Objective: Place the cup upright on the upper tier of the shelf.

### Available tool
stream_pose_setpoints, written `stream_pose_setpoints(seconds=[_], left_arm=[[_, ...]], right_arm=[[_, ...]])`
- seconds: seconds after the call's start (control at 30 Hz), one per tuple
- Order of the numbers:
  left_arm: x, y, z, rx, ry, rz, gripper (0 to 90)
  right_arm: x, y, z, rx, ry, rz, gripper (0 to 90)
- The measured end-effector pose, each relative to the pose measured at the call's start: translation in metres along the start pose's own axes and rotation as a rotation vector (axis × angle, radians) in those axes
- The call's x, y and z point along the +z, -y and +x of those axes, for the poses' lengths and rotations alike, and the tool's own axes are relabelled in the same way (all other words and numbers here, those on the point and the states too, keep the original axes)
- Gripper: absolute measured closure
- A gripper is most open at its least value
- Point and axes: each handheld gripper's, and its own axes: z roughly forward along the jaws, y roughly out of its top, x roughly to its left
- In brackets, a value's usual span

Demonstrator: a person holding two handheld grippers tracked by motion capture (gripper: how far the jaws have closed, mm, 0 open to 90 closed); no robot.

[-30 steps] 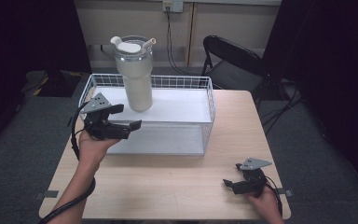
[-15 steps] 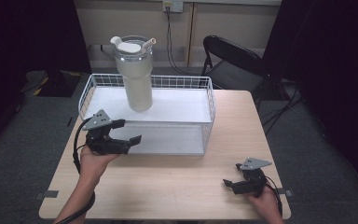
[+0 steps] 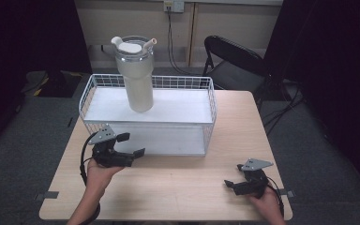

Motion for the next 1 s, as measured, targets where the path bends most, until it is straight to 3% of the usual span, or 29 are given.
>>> stream_pose_setpoints(seconds=[0.07,0.63,1.0], left_arm=[[0.002,0.008,0.002,-0.021,0.007,0.000,10.5],[0.004,0.041,0.010,-0.058,0.010,0.024,11.0],[0.005,0.064,0.016,-0.069,-0.021,0.074,11.3]], right_arm=[[0.000,0.000,0.000,0.000,0.000,0.000,13.6],[0.000,0.000,0.000,0.000,0.000,0.000,13.6],[0.000,0.000,0.000,0.000,0.000,0.000,13.6]])
